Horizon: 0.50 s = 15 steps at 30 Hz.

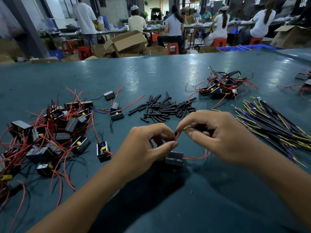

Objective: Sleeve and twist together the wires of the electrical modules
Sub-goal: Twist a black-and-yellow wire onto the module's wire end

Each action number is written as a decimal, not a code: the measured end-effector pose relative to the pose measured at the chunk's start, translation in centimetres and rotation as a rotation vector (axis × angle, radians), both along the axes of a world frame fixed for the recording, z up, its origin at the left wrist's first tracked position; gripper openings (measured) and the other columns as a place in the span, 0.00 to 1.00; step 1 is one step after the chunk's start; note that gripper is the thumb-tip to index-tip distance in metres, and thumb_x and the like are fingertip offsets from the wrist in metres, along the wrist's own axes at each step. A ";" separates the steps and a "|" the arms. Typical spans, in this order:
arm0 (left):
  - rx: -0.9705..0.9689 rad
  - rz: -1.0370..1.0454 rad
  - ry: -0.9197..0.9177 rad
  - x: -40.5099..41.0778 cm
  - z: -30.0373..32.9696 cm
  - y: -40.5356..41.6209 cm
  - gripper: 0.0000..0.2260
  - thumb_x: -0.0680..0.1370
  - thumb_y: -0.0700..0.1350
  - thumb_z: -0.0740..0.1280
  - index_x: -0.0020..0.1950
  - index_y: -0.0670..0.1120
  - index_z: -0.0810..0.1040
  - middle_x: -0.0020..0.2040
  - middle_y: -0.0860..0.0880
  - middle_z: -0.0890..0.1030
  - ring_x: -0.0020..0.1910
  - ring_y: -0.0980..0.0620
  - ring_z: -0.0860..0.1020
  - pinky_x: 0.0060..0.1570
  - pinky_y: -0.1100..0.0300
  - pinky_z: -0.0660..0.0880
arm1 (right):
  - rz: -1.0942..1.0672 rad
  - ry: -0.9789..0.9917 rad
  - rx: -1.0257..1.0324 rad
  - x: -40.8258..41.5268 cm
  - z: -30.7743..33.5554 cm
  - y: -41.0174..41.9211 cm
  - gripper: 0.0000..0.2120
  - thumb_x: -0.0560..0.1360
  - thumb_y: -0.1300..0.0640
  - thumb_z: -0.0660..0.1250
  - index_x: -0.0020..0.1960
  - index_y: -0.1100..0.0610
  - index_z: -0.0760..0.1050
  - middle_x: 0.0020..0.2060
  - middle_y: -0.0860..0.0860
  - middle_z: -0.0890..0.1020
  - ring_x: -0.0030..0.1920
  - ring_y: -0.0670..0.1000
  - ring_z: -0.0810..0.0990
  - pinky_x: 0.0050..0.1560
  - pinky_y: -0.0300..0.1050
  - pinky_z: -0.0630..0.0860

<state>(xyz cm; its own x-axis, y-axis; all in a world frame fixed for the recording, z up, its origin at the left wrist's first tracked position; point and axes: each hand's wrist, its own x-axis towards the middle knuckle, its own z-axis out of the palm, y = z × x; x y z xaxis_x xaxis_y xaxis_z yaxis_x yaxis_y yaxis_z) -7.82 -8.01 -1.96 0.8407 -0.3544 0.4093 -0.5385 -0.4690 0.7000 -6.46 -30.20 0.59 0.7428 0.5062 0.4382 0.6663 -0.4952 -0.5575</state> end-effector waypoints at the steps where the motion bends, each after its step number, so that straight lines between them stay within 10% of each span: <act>1: -0.017 -0.023 0.025 0.1 0.0 0.1 0.03 0.76 0.45 0.75 0.46 0.50 0.82 0.36 0.56 0.81 0.29 0.60 0.73 0.31 0.66 0.69 | 0.010 -0.027 -0.022 0.0 0.1 -0.1 0.06 0.76 0.58 0.72 0.50 0.47 0.82 0.38 0.46 0.79 0.39 0.45 0.77 0.38 0.31 0.68; 7: 0.023 -0.062 0.098 0.6 -0.5 0.4 0.04 0.76 0.46 0.75 0.46 0.50 0.80 0.37 0.60 0.80 0.31 0.64 0.75 0.32 0.70 0.69 | -0.003 -0.301 -0.156 0.4 -0.2 -0.1 0.03 0.75 0.54 0.74 0.46 0.53 0.82 0.35 0.48 0.72 0.35 0.48 0.71 0.36 0.43 0.70; 15: -0.004 0.019 -0.065 0.2 -1.1 -0.1 0.04 0.75 0.45 0.74 0.47 0.46 0.84 0.35 0.57 0.80 0.31 0.64 0.75 0.35 0.76 0.66 | 0.053 -0.232 -0.114 0.4 -0.2 -0.1 0.04 0.74 0.56 0.72 0.44 0.56 0.81 0.34 0.48 0.74 0.35 0.43 0.69 0.38 0.32 0.64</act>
